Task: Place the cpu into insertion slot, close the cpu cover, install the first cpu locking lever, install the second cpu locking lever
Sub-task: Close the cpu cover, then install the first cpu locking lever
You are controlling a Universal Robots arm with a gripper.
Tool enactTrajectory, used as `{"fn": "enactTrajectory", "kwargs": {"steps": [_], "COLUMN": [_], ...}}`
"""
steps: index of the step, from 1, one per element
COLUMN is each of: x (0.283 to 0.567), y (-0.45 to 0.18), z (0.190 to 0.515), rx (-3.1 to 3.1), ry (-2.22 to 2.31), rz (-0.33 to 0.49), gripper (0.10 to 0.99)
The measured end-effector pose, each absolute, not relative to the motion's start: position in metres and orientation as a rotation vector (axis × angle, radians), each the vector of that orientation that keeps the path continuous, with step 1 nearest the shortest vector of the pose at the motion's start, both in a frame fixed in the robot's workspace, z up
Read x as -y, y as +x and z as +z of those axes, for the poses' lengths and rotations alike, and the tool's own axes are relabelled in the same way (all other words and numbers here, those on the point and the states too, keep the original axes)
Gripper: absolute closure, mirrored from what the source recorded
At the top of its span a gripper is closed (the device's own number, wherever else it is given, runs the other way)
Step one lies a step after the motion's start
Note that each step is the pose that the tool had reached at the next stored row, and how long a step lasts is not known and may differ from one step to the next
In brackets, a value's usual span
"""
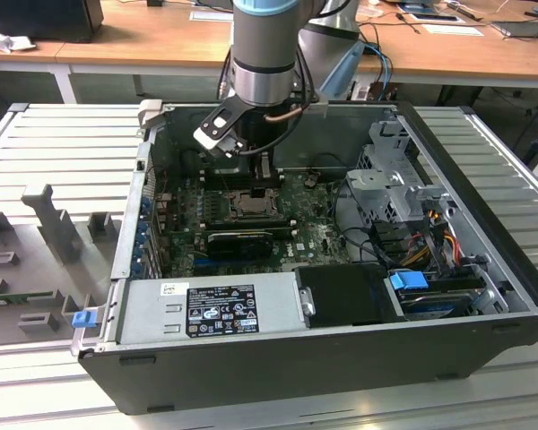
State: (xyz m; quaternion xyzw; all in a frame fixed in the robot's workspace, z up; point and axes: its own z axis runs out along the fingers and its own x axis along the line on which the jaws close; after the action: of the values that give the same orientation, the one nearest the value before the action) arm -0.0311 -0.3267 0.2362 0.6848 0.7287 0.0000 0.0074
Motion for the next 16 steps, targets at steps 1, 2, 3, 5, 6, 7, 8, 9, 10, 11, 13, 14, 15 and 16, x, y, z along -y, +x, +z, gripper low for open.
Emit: {"fn": "enactTrajectory", "kwargs": {"steps": [1,2,3,5,6,7,8,9,10,11,13,14,15,16], "x": [0.3267,0.3267,0.3267,0.3267,0.3267,0.3267,0.3268,0.3268,0.3268,0.3267,0.3267,0.3267,0.3267,0.3268], "y": [-0.0321,-0.0335,-0.0347,-0.0367,-0.0374,-0.0378,-0.0384,-0.0384,-0.0384,-0.0385,-0.0385,-0.0385,-0.0386,-0.0386], "z": [0.2362,0.2362,0.2362,0.2362,0.2362,0.2362,0.2363,0.237,0.2375,0.2387,0.2424,0.2435,0.2445,0.2455], "rx": [-2.278,-2.278,-2.279,-2.278,-2.278,-2.278,-2.279,-2.279,-2.279,-2.279,-2.279,-2.279,-2.279,-2.279], "ry": [2.141,2.141,2.141,2.141,2.141,2.141,2.141,2.141,2.141,2.14,2.14,2.14,2.141,2.141], "rz": [0.0,0.0,0.0,0.0,0.0,0.0,0.0,0.0,0.0,0.0,0.0,0.0,0.0,0.0], "gripper": [0.98,0.98,0.98,0.98,0.98,0.98,0.98,0.98,0.98,0.98,0.98,0.98,0.98,0.98]}}
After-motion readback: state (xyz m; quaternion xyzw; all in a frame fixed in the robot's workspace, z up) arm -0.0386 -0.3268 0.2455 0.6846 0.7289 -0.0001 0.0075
